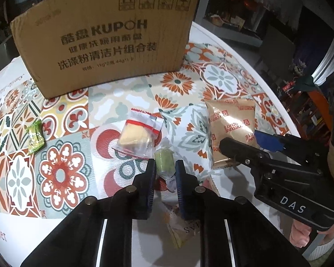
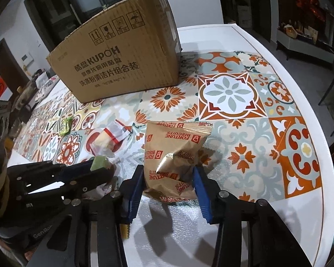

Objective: Organize snacks
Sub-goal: 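Grasp the small green-capped item with left tool while right tool grasps tan biscuit pack, then carry both snacks over the box and open both tools to drop them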

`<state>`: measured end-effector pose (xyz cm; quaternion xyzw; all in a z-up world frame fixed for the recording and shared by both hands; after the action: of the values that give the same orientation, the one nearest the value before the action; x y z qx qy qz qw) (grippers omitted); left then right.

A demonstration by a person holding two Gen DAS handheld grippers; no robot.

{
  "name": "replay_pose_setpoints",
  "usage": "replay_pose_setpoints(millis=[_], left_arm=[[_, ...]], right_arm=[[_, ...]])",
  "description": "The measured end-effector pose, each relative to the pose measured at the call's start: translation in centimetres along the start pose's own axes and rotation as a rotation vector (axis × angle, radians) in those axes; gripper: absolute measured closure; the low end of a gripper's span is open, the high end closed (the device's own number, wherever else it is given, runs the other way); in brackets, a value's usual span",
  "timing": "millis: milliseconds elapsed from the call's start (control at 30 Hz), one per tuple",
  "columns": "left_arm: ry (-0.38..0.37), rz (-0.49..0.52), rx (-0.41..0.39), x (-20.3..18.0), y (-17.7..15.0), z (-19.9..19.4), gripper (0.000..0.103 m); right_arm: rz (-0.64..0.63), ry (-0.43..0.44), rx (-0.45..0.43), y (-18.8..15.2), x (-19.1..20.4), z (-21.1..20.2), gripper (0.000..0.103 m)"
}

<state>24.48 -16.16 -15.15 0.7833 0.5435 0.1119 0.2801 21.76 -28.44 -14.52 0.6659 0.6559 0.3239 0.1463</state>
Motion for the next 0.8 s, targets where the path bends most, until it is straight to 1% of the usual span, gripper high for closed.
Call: replay_pose_setpoints(millis=[133,500,800], left_arm=[[-0.008,-0.005,-0.034,0.2,0.5,-1.1,0.085],[-0.03,-0.018,-0.137,0.9,1.6,-4.7,0.085],[-0.032,-0.013,-0.243,2.0,3.4,-8.3,0.085]], right_arm=[[-0.006,-0.001,-0.01,0.2,0.4,-0.6,0.058],[-0.038,-0.019,-0.083,1.9,2.7,-3.5,0.058],[-0.067,-0.028,-0.146,3.9,5.1,-6.0,0.058]])
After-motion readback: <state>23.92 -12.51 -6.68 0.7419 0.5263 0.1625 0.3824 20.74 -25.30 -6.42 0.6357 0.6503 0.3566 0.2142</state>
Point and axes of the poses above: each gripper's, at about its wrist camera, not at the fingertips, and z roughly the way its jaws point, x to its left, y to its top, the point moved 5 cm from there along z, roughly the way its jaws point, and after that the axes turned 4 degrees about -x, right-handed, at the moved point
